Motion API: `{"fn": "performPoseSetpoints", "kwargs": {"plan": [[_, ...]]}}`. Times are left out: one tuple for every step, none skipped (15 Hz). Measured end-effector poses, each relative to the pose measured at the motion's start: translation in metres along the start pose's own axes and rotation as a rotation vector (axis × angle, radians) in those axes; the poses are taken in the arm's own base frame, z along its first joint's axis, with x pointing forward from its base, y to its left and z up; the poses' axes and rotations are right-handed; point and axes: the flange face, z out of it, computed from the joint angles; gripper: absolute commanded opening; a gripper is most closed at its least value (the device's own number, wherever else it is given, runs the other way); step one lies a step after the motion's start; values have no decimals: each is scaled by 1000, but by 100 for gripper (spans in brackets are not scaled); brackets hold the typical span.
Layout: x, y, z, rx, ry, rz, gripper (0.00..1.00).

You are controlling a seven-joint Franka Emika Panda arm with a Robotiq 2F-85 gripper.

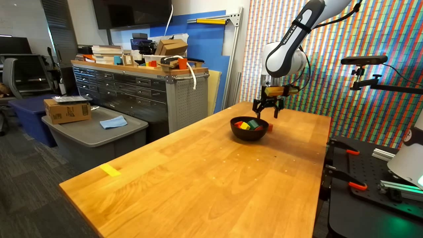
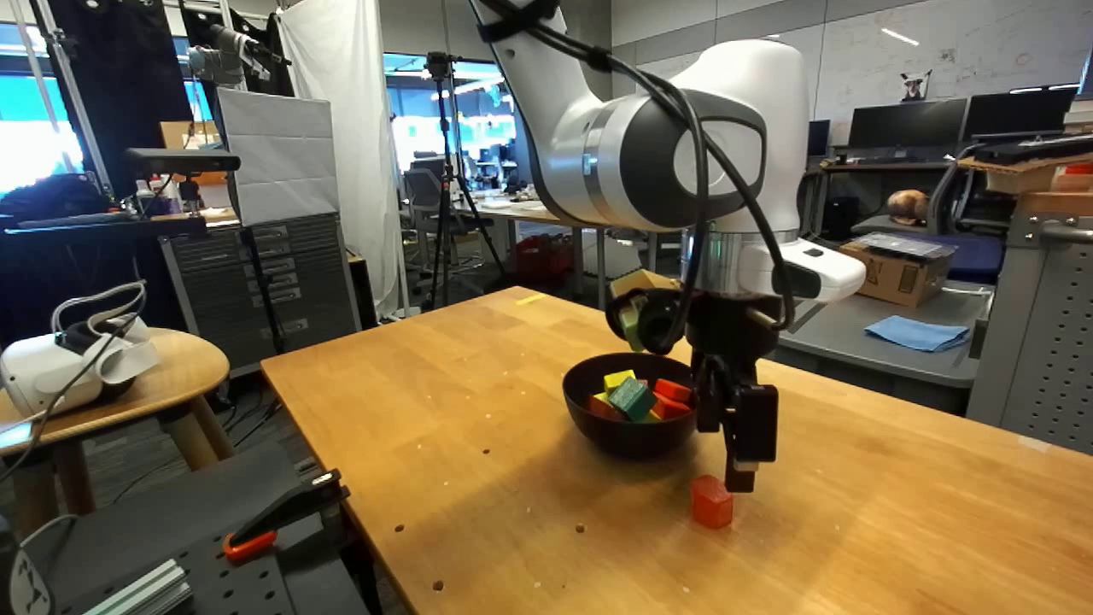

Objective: Pick up all the toy blocks from the table and put them in the bowl

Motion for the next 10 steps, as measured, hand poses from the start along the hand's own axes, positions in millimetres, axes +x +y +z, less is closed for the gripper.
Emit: {"fn": "performPoseSetpoints", "kwargs": {"plan": [[2, 1, 4, -5, -3, 11, 100], [3, 2, 8, -10, -5, 20, 98], [5, 3, 11, -15, -8, 26, 95], [6, 3, 15, -19, -11, 31, 73], [7, 2, 18, -22, -14, 33, 69], [8, 2, 21, -23, -16, 36, 61], [9, 1, 24, -24, -19, 39, 51], [10, 0, 27, -25, -23, 43, 44], [10, 1, 31, -25, -28, 50, 37], [9, 1, 34, -26, -34, 55, 28]]}}
